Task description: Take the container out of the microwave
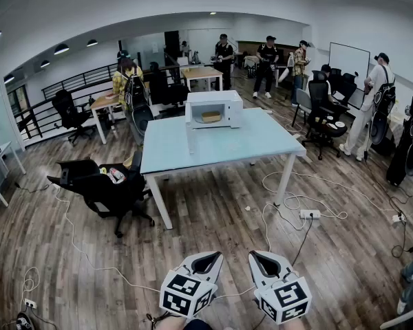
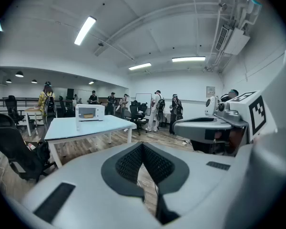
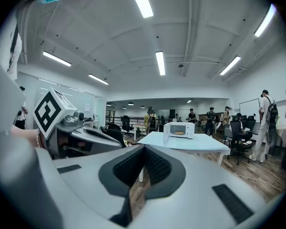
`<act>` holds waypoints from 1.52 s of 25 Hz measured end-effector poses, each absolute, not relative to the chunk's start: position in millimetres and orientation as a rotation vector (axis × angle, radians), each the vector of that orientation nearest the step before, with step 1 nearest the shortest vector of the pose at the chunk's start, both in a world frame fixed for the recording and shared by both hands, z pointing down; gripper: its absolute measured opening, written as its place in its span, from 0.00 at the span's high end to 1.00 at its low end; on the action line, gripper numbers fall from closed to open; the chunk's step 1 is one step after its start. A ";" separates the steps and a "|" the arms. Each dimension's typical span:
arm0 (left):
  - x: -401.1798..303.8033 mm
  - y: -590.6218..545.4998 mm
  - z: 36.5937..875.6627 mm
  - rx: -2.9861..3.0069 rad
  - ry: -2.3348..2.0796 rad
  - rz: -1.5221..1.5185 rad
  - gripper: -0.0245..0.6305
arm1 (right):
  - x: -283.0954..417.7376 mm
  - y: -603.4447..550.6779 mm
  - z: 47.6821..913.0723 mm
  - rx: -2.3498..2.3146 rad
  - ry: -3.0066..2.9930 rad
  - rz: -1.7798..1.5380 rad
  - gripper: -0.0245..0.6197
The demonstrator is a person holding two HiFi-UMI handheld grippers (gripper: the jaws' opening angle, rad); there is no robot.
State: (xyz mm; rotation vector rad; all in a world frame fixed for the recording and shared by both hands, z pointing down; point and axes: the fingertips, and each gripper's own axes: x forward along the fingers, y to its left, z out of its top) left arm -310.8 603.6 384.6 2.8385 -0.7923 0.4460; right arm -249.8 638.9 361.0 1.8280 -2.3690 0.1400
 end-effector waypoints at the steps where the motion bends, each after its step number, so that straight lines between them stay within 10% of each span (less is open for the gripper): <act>1: -311.1 602.0 384.7 2.837 -0.790 0.445 0.96 | -251.3 636.6 359.0 1.821 -2.375 0.136 0.95; 38: -255.7 370.9 400.6 2.848 -0.542 0.359 0.96 | -233.4 380.9 360.3 1.646 -2.477 0.107 0.95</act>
